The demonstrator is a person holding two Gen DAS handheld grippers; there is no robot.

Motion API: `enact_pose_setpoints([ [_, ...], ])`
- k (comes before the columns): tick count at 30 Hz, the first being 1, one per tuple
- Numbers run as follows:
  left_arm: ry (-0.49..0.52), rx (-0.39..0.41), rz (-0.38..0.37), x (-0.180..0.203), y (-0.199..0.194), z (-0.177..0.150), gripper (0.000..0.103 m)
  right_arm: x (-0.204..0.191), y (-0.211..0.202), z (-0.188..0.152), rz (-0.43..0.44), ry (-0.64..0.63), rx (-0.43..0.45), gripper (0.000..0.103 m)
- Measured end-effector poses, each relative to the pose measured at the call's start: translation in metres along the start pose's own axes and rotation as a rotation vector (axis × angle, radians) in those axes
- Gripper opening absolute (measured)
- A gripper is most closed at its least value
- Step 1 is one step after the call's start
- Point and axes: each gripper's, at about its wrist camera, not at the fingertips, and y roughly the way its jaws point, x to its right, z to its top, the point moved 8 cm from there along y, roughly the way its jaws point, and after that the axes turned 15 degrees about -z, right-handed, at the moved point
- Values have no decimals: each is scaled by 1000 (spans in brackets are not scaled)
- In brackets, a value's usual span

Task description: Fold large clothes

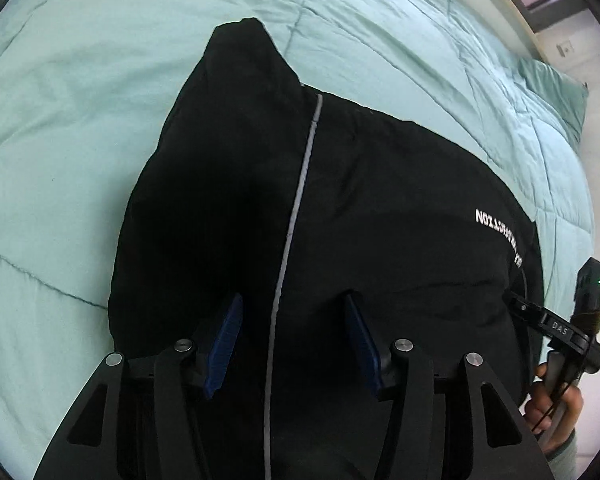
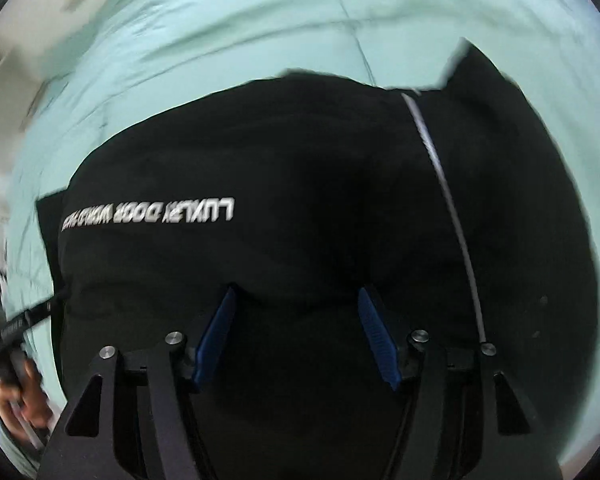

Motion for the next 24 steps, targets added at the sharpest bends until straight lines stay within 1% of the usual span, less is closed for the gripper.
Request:
enact_pose_setpoints([
  [2,43,-4,18,8,-11,-1,56,6,-8,1,1,21,-24,65],
  [3,78,1,31,14,-18,-3,56,10,-16,2,2,29,-21,65],
  [5,122,-2,56,22,-31,-5,56,14,-34,1,25,50,-4,65],
  [8,190,21,74,41,-57,-13,56,27,-62,-10,75,84,20,65],
  [10,230,40,94,55,-72,-16,56,35,-80,-17,73,90,37,65],
  [12,270,76,118,69,-88,-15,56,42,-96,-20,46,86,71,65],
  [18,369,211,143,128,-137,-2,56,48,-160,-21,-14,48,189,67],
  [22,413,301,152,169,-163,9,56,35,-198,-15,-24,51,255,68],
  [24,453,350,165,188,-184,9,56,15,-211,-12,-27,48,289,68],
])
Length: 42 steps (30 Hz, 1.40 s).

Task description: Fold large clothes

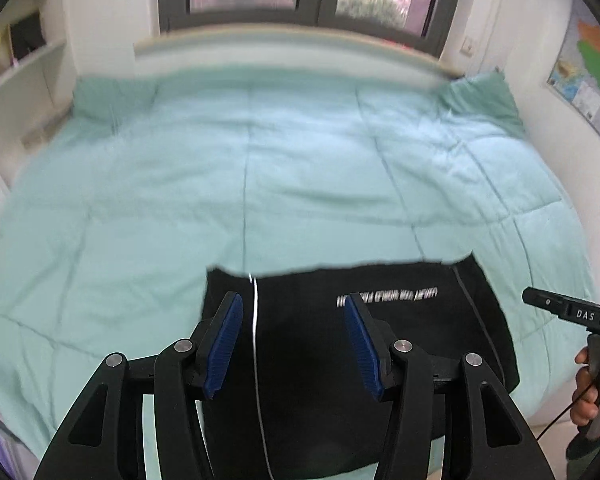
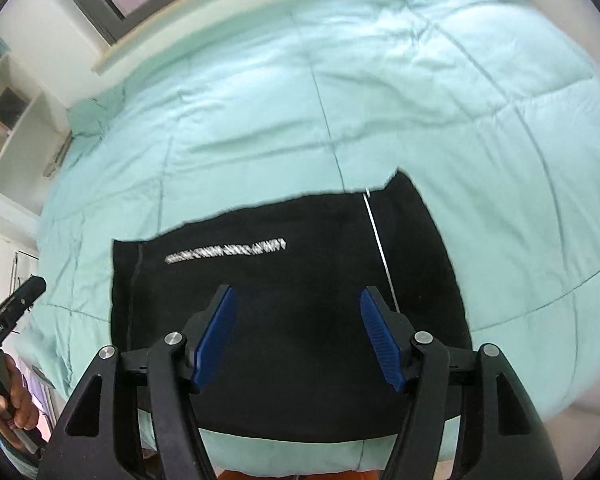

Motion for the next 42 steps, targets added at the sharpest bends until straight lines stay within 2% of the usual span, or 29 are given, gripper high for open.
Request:
enact_pose_setpoints([
  [2,42,30,2,12,-16,12,56,-19,-12,3,-15,-8,31,68],
  [7,172,75,52,43,-54,45,56,-28,-71,12,-24,-25,102,69],
  [10,231,128,56,68,-87,59,57,-32,-107,16,-75,-53,162,70],
  [12,252,145,43,82,-101,61,67,-35,-129,18,-89,-47,197,77],
  [13,258,158,46,88,-107,60,71,-37,-137,18,-91,-46,207,84],
  [17,253,179,58,103,-115,48,71,-48,-154,13,-103,-52,239,85],
  [25,52,91,-39,88,-85,12,71,-67,-130,-4,-155,-97,218,85],
  [28,25,73,-9,80,-75,4,71,-68,-117,-10,-128,-87,189,85],
  [33,10,73,27,80,-69,-4,71,-62,-100,-14,-129,-82,152,85],
  [42,-40,83,40,81,-57,-7,71,-45,-88,-12,-133,-97,132,85],
])
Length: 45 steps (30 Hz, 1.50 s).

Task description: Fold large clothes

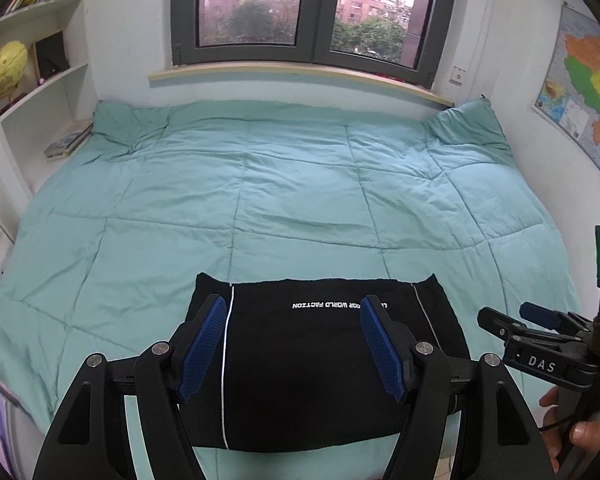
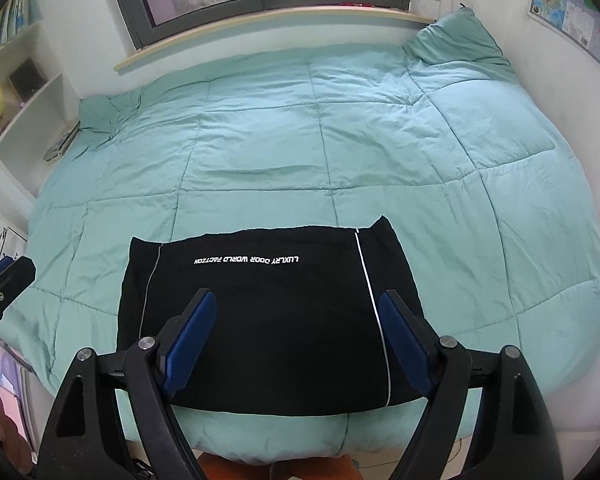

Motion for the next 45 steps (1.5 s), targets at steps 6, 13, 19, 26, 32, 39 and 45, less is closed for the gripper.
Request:
enact_pose_setpoints([
  [6,-27,-19,10,0,12,-4,71,3,9,-1,7,-32,-6,85],
  [13,-27,-23,50,3,16,-6,71,7,19,-1,22,-55,-18,85],
  [19,-33,-23,68,4,19,-9,71,11,27,-5,24,-70,-34,85],
  [26,-27,-24,77,7,19,-12,71,12,30,-7,24,-83,-36,85],
  [32,-25,-32,85,4,19,-13,71,12,34,-9,30,-103,-45,85],
  [39,-28,-43,91,0,21,-16,71,9,35,-10,33,-117,-51,85],
  [45,-20,-52,92,-3,24,-15,71,4,36,-12,35,-126,-55,85],
])
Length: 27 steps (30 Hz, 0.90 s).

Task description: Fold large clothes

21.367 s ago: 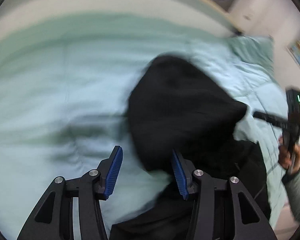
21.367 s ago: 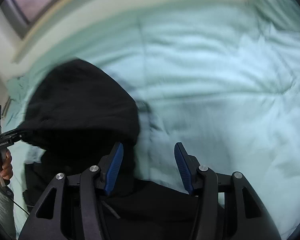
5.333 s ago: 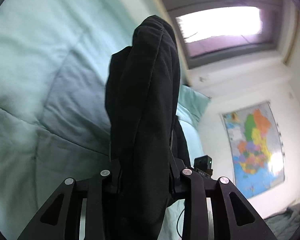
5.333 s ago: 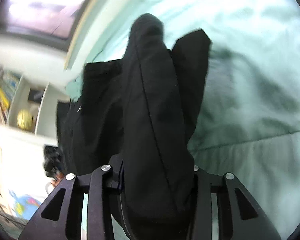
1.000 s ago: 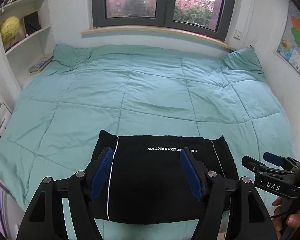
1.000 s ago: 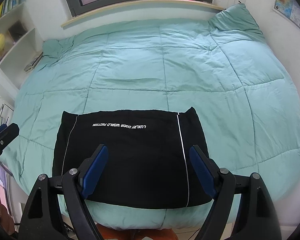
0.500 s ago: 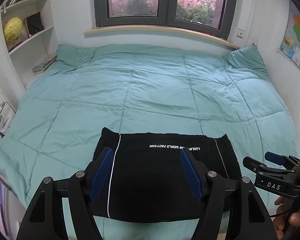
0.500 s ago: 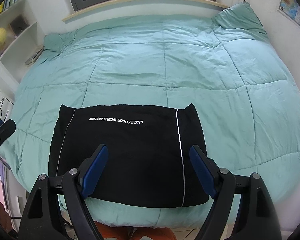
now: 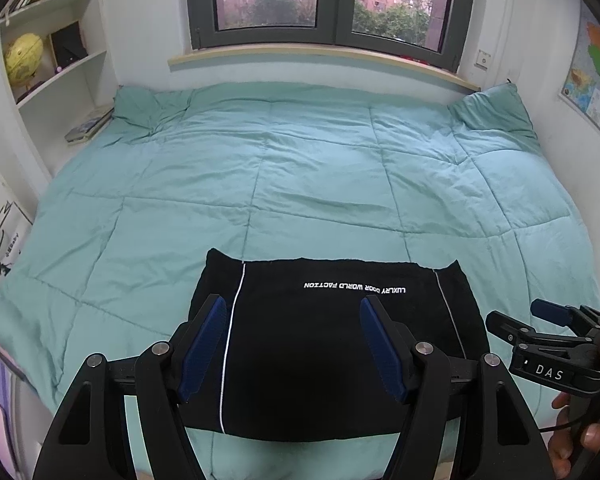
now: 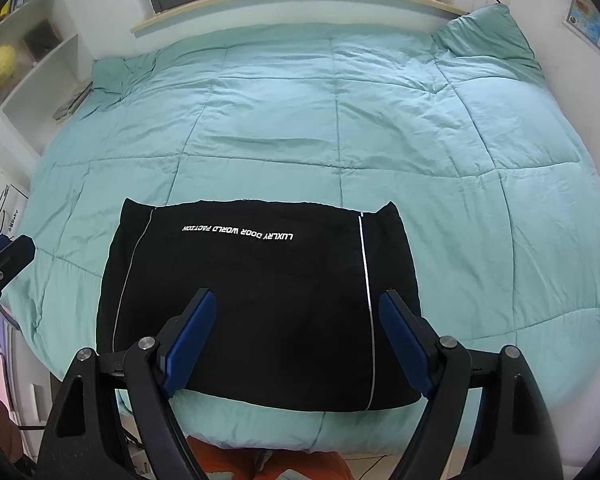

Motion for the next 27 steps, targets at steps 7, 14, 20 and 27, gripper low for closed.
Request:
enact_pose_setpoints([
  [7,2,-6,5,-1,3,-1,71,-1,4,1,3,2,-12,85],
  [14,3,-12,6,-2,7,0,71,-2,7,3,1,0,-16,85],
  [20,4,-16,7,-3,10,0,71,-5,11,5,3,-5,-27,85],
  [27,10,-25,5,-3,16,3,71,-5,16,7,1,-3,-36,85],
])
